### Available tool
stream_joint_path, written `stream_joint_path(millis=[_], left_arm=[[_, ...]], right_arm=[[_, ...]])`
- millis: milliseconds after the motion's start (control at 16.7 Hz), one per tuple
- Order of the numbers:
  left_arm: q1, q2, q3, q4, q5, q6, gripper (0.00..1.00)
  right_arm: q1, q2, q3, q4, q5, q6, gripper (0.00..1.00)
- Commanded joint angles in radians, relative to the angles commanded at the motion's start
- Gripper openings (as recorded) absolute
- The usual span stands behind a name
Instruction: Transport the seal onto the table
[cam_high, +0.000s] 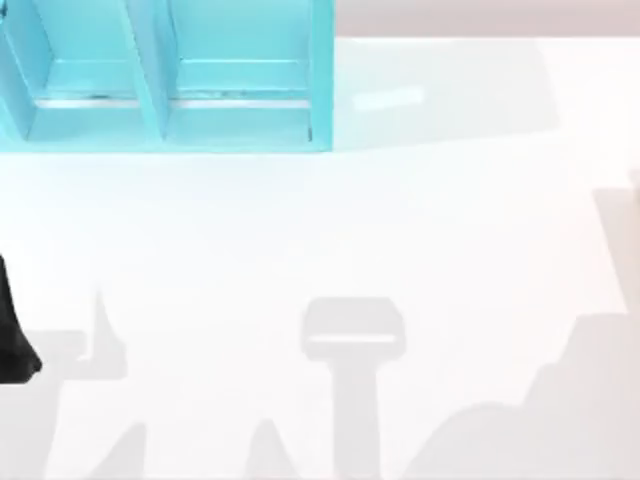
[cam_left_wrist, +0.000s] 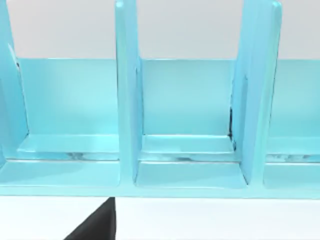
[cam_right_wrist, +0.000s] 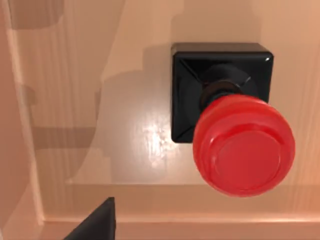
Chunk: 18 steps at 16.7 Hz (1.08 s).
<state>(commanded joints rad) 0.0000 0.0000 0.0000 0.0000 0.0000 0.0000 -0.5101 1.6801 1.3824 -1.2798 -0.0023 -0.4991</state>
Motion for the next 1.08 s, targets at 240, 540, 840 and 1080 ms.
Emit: stream_joint_path(millis=[240,540,840,1080], left_arm=[[0.0,0.0,0.0,0.0,0.0,0.0,1.0],[0.0,0.0,0.0,0.0,0.0,0.0,1.0],[0.0,0.0,0.0,0.0,0.0,0.0,1.0],[0.0,0.0,0.0,0.0,0.0,0.0,1.0]], right_arm=[[0.001,0.035,-0.14,0.188,0.0,0.002,1.0],[0.001,0.072,-0.275,0.352,0.0,0.003,1.0],[0.001,0.073,-0.276,0.353,0.0,0.003,0.92],[0.001,0.073,-0.276,0.353,0.0,0.003,0.62]])
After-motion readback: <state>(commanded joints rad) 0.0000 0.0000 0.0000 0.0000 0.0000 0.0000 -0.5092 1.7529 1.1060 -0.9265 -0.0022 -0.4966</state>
